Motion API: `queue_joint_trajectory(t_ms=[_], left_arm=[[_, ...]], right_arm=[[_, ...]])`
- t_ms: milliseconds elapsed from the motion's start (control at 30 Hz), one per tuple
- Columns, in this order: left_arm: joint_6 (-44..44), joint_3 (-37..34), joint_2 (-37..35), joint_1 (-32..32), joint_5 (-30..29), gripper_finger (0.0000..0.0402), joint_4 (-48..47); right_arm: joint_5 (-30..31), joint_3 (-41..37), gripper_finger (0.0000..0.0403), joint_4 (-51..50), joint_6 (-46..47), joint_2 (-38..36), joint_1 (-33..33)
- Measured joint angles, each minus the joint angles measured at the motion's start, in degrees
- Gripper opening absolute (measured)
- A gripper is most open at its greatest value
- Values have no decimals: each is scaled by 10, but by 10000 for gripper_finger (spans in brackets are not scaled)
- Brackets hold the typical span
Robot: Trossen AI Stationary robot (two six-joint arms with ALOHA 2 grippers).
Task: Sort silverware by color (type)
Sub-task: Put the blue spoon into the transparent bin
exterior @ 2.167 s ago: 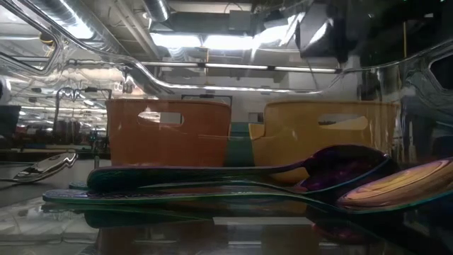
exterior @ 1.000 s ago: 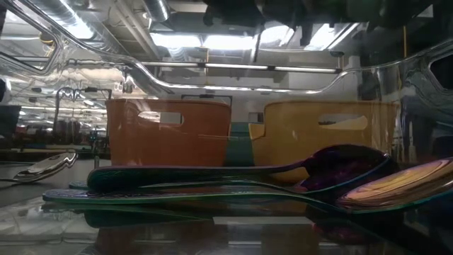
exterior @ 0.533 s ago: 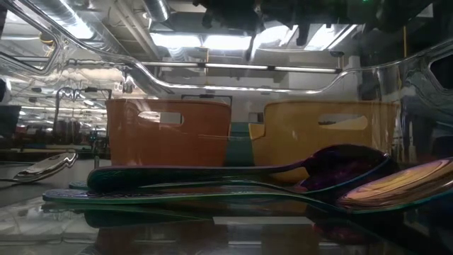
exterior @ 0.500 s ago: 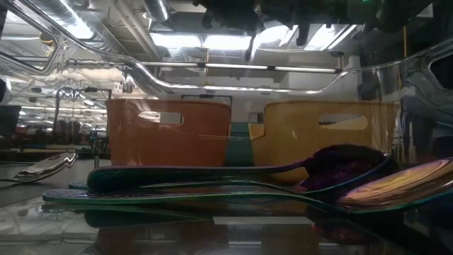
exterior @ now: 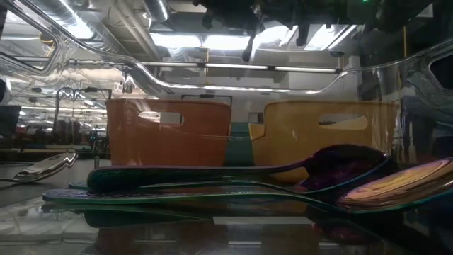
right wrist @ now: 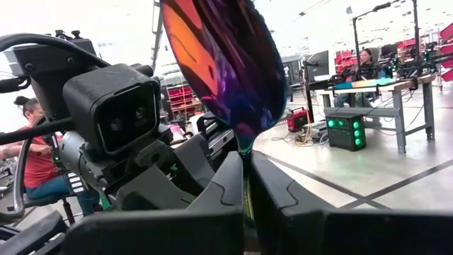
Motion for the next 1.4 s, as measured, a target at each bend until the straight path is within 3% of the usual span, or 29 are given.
queue_joint_trajectory(t_ms=[433, 733, 867, 1067, 1267, 1400], left_arm=[[0, 0, 0, 0, 0, 1, 0], [-1, 0, 0, -3, -3, 0, -6], [-2, 0, 0, -5, -3, 0, -20], [-4, 0, 0, -17, -2, 0, -41], [-10, 0, 0, -36, 9, 0, -49], [-53, 0, -1, -52, 52, 0, -74]], right_arm=[[-11, 0, 3, -3, 0, 0, -1], [-26, 0, 91, -28, 0, -1, 0], [-46, 0, 117, -80, -1, -6, 0], [-81, 0, 124, -205, -6, -38, 0], [-58, 0, 124, -354, -76, -87, 0], [-27, 0, 124, -437, -95, -111, 0]])
